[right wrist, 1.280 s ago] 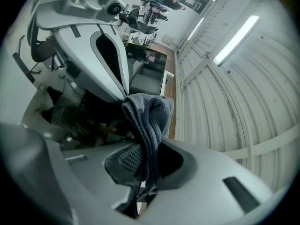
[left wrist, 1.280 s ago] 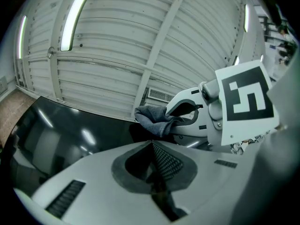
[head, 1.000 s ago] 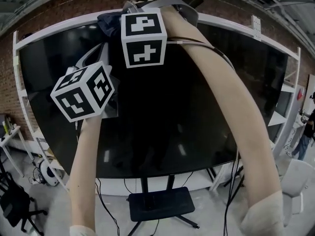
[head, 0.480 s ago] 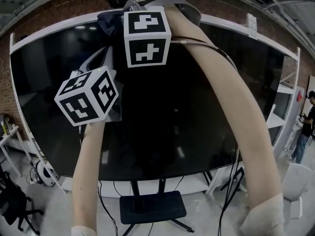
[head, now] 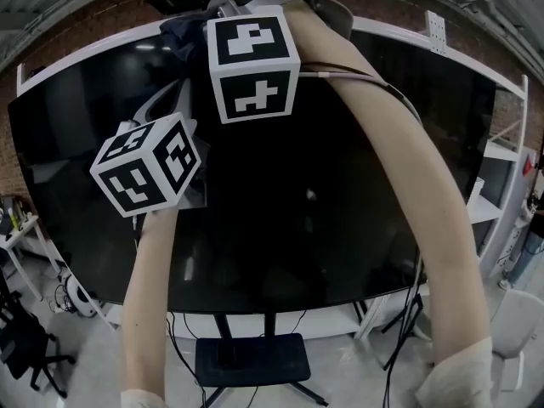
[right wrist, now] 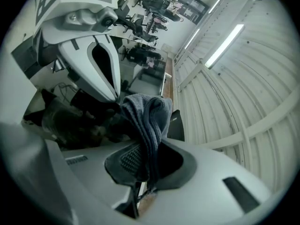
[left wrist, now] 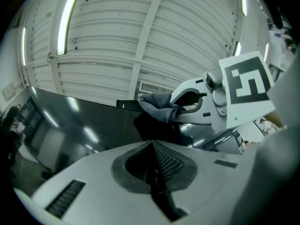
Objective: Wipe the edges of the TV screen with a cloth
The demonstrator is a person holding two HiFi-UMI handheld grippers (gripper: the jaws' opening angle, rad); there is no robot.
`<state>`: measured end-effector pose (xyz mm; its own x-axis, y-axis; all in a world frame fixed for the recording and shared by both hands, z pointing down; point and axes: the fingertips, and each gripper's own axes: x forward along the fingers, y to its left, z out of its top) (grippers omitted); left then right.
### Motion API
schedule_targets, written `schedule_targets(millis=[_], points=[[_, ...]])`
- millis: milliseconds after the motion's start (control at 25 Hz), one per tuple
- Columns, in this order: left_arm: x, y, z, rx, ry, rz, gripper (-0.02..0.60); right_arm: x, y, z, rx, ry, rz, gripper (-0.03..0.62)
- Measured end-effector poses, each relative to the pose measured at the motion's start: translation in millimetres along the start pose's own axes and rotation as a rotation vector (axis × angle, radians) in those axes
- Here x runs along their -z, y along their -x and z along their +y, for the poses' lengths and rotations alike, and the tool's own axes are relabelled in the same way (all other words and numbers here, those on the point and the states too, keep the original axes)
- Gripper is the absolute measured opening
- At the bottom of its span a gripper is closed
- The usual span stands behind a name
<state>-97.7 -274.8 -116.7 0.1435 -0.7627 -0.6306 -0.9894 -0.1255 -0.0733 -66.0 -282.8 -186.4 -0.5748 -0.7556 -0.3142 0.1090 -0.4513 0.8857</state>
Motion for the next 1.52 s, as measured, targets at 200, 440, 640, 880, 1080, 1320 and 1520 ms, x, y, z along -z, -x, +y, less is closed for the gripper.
schedule_targets(millis=[200,440,640,880,1080,1320,1520], points=[[2,-13,-82,-0.019,-0.006,-0.04,0.014,74,43,16,-0.013,0.014,-0.007,0.049],[12,-24,-157,-0.073,-0.004,-0.046,0.014,142,78,23,0.004,-0.001,-0.014,0.049],[40,-36,-250,-0.139,0.03,-0.035,0.014,250,118,40,-0.007,-0.078,-0.016,0.049],[68,-41,-291,-0.153,0.046,0.035,0.015,322,149,55,-0.028,-0.049,0.008,0.049],[72,-62,-358,-0.139,0.005,0.061,0.014,379,177,69,-0.041,-0.032,0.041,0.049],[68,-82,-416,-0.074,-0.041,0.07,0.015,431,202,81,-0.007,-0.018,0.091,0.049],[74,-97,-453,-0.022,-0.017,0.079,0.015,477,213,95,-0.004,0.01,0.135,0.049]])
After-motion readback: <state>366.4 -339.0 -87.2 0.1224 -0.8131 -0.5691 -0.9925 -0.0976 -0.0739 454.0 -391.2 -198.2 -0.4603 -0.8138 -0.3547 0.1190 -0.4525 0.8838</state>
